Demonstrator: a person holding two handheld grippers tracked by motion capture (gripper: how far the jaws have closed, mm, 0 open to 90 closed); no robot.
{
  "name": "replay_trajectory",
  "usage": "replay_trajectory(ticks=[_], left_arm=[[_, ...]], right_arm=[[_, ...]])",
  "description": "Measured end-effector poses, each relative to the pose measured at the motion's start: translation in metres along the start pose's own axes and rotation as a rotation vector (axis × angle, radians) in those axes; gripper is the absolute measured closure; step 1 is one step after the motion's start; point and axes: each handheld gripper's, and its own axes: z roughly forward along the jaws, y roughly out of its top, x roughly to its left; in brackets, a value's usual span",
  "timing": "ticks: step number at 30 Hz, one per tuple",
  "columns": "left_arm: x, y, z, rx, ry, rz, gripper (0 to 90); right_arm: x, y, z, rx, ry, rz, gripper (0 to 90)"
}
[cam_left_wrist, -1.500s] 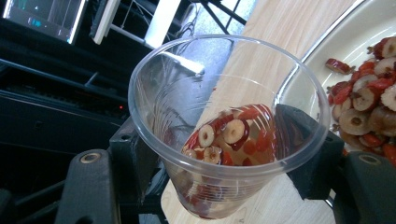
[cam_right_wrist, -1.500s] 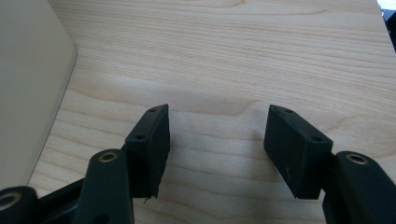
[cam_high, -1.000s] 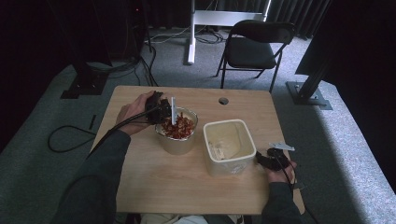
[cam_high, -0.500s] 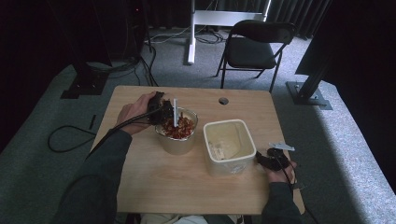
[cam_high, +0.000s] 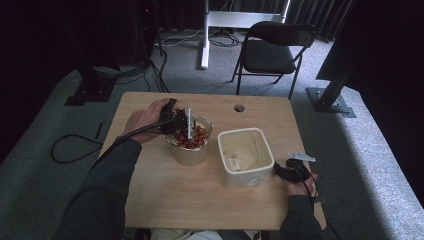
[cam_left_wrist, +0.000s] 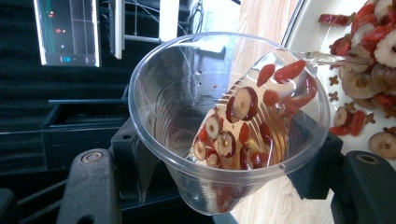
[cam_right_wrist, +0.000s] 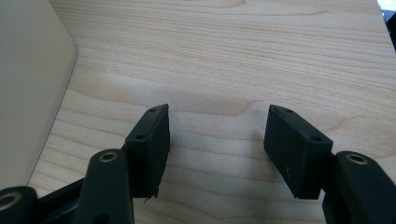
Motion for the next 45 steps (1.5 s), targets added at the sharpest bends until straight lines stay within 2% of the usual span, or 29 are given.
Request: replay_trajectory(ticks=[9,15,25,29,38,45], left_arm=[[-0.0005,0.0050,-0.0023,0.010,0.025,0.063,35.6],[-0.0005,0.0071,-0.0038,0.012,0.039,0.088,35.8],[-0.0017,0.0082,-0.0050,0.014,0.050,0.114,36.5],[-0.0017,0.0075,-0.0053,0.009,0.049,0.107,37.4],[-0.0016,0.0070,-0.0083,0.005,0.082,0.114,39.3],[-0.0030,0.0072,-0.0094,0.018,0.116,0.162,39.4]], right_arm=[[0.0000,0.0000,0.0000,0.000,0.001,0.000,40.0],[0.0000,0.0000,0.0001,0.000,0.001,0.000,40.0],[0.0000,-0.0001,0.0001,-0.001,0.002,-0.001,40.0],[0.0000,-0.0001,0.0001,-0.001,0.001,0.000,40.0],[0.0000,-0.0001,0.0001,-0.002,0.001,-0.001,40.0],[0.0000,-0.0001,0.0001,-0.002,0.001,0.000,40.0]])
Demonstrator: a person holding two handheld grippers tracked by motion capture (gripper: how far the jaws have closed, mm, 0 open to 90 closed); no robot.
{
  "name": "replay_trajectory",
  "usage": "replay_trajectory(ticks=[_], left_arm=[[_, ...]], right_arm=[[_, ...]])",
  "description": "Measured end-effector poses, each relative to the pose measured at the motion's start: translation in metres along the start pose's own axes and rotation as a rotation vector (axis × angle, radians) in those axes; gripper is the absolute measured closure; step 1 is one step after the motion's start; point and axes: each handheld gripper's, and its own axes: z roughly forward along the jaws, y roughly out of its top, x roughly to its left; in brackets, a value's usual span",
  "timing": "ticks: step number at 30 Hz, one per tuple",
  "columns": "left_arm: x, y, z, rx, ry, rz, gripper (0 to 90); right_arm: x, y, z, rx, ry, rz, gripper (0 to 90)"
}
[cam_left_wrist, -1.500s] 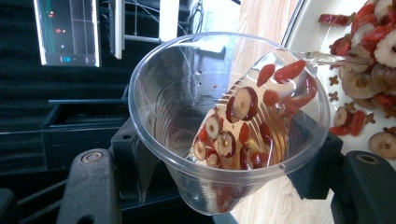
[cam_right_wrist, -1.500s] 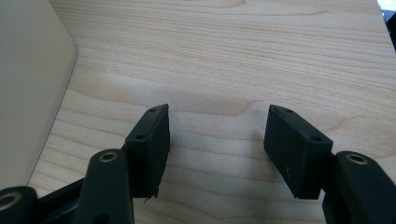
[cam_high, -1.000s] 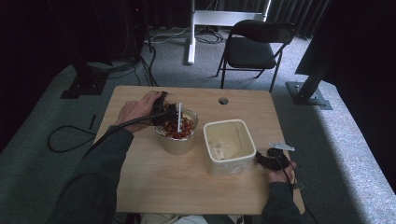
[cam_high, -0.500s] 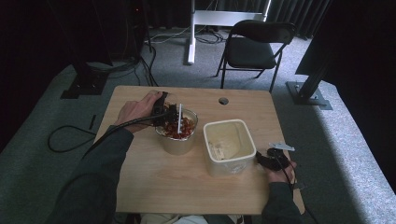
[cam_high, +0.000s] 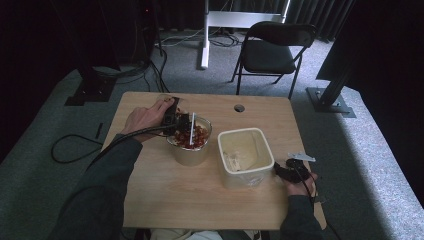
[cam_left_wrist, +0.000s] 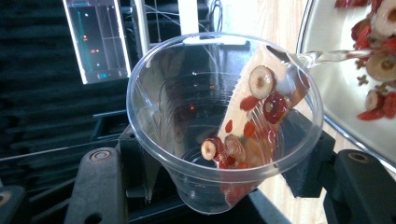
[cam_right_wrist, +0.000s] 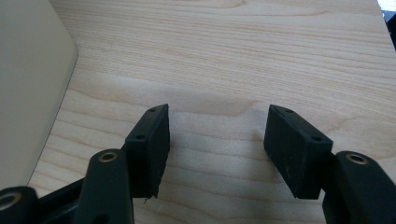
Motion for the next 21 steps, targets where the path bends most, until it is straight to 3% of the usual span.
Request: replay_trajectory(ticks=[11,21], left_arm=[[-0.0024,0.0053,-0.0026,0.011,0.035,0.076,39.6],[-0.0021,0.0067,-0.0030,0.019,0.056,0.112,39.9]], right_arm=[[-0.0001,0.0000,0.0000,-0.001,0.001,-0.001,40.0],[-0.0003,0.0000,0.0000,0.000,0.001,-0.002,40.0]])
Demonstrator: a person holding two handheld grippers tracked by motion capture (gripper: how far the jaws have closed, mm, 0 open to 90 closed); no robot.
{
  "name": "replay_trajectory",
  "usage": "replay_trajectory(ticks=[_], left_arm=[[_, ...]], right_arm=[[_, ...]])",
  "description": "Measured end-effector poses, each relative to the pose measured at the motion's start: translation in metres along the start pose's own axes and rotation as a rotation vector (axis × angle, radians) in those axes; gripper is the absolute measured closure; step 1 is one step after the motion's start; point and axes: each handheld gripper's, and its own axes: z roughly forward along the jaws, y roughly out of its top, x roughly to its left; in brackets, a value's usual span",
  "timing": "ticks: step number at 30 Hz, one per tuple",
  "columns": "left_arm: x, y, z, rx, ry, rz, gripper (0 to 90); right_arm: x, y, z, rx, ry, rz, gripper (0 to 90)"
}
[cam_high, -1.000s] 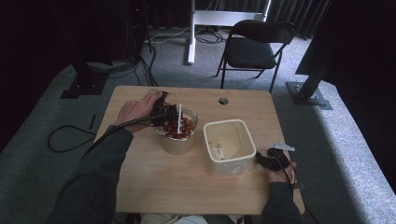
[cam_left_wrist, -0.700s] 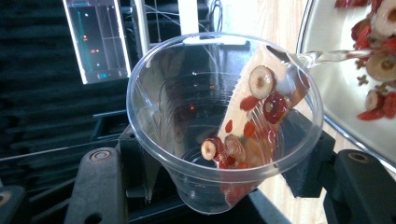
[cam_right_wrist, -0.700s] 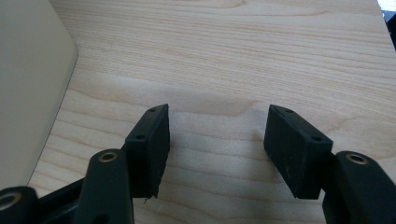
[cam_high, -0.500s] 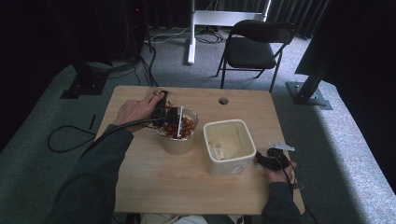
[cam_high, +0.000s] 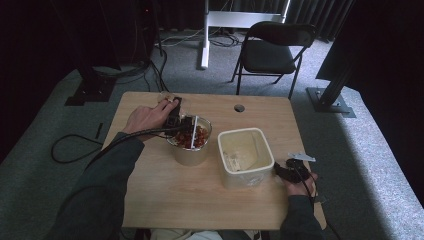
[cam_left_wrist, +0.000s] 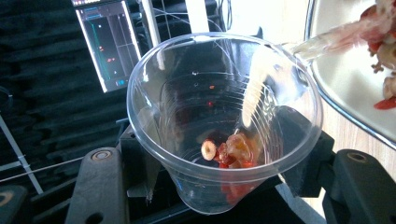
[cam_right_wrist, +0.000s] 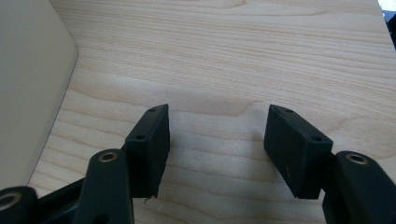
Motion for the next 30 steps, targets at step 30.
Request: replay_trajectory(ticks=[30], left_arm=[[-0.0055,0.0031,0.0008,0.009,0.021,0.055,40.1]], right_arm=[[0.0000,0.0000,-0.0001,0.000,0.000,0.001,40.0]])
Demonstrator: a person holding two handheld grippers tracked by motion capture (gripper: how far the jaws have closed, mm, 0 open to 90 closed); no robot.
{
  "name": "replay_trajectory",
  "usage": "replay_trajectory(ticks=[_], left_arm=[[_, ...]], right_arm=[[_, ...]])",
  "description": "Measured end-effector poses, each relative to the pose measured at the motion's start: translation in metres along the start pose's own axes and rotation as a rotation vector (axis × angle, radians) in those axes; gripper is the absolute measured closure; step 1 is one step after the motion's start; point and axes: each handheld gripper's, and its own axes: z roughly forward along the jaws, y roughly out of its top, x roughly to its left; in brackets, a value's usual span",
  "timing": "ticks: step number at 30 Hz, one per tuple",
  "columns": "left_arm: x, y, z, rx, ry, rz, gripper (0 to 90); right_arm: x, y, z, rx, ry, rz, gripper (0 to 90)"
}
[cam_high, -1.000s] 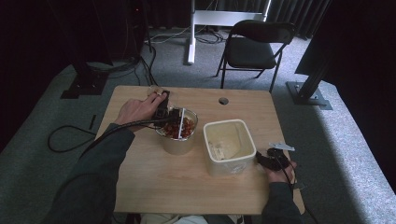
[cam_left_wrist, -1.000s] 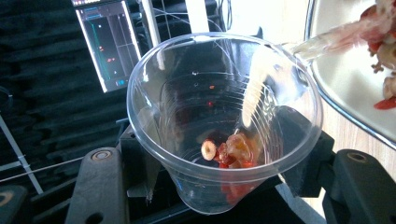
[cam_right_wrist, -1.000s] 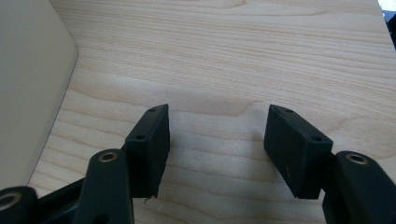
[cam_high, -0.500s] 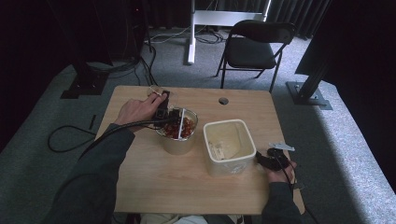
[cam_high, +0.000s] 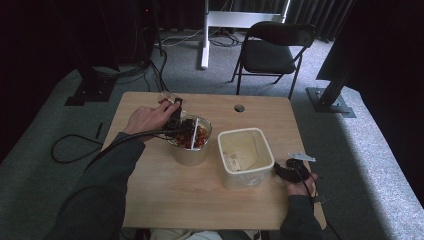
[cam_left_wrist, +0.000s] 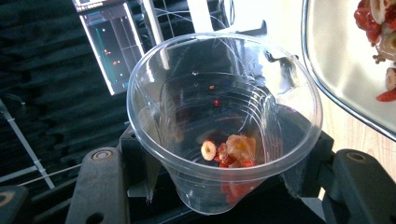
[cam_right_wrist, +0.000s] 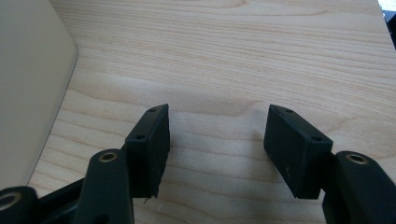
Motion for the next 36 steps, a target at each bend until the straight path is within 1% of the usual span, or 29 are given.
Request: replay_trajectory(ticks=[6,15,19,21,24,27,29,30,36], left_arm=[[-0.002,0.000,0.001,0.008,0.001,0.014,40.1],[-0.006,0.001,0.002,0.014,0.007,0.052,40.2],[-0.007,0.002,0.002,0.016,0.008,0.061,40.2],[-0.008,0.002,0.002,0.013,0.003,0.060,40.2],[-0.012,0.002,0.003,0.016,-0.005,0.089,40.3],[-0.013,0.002,0.003,0.016,-0.005,0.078,40.3],[-0.013,0.002,0.003,0.018,-0.003,0.081,40.3],[-0.013,0.002,0.003,0.021,0.000,0.092,40.4],[-0.016,0.005,0.002,0.018,0.005,0.121,40.4]], right_arm=[[0.000,0.000,0.000,0.001,0.001,-0.001,40.0],[0.000,0.000,0.000,0.001,0.001,-0.001,40.0],[0.000,0.000,0.000,0.001,0.001,-0.001,40.0],[0.000,0.000,0.000,0.001,0.001,-0.001,40.0],[0.000,0.000,0.000,0.001,0.002,-0.001,40.0],[0.000,0.000,0.000,0.001,0.002,0.000,40.0],[0.000,0.000,0.000,0.001,0.002,0.000,40.0],[0.000,0.000,0.000,0.001,0.002,0.000,40.0],[0.000,0.000,0.000,0.001,0.002,0.000,39.9]])
